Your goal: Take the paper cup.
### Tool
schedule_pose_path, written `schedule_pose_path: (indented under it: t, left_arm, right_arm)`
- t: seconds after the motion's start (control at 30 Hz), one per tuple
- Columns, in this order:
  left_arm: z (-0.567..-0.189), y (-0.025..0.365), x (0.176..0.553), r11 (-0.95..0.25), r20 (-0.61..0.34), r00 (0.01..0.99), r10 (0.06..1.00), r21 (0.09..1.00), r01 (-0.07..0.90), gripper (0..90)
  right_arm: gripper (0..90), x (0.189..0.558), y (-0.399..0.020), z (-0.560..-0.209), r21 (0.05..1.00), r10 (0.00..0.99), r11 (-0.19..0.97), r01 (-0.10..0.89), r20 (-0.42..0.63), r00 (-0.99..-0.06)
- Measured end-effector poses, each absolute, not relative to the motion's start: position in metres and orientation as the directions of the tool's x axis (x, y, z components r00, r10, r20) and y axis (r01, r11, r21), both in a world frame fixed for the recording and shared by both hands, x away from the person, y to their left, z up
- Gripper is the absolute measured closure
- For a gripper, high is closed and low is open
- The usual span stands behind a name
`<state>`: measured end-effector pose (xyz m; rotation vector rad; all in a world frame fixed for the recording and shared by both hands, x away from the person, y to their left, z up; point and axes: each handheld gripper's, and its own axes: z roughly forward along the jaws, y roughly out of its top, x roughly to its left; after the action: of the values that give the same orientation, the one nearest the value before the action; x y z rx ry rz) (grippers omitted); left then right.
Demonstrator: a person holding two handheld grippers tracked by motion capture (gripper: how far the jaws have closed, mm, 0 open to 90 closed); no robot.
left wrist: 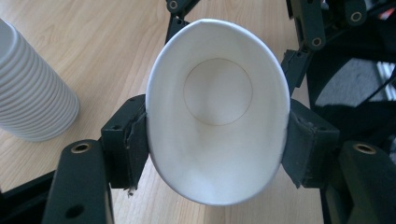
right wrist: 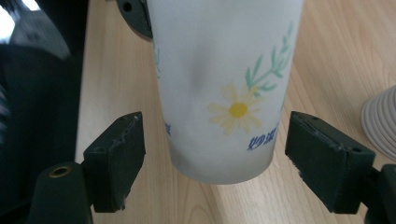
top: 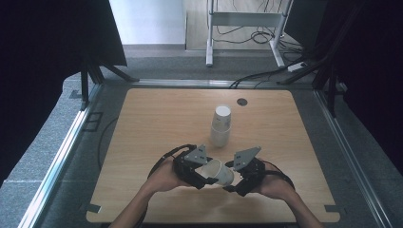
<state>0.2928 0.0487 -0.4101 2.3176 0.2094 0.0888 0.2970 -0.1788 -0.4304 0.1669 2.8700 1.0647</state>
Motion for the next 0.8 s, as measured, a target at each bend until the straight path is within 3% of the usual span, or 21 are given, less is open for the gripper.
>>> schedule_pose_path:
  t: [0.23, 0.8]
  left_arm:
    - [-0.405, 0.037, 0.292, -0.744, 0.036, 0.988, 0.150, 0.662, 0.089, 31.9]
    - [-0.399, 0.019, 0.287, -0.827, 0.100, 0.992, 0.083, 0.562, 0.013, 31.8]
  right_arm:
    - [22.3, 0.296, -0.163, -0.433, 0.547, 0.082, 0.837, 0.027, -0.077, -0.994]
    - [30.8, 0.296, -0.145, -0.441, 0.422, 0.012, 0.906, -0.024, -0.082, -0.997]
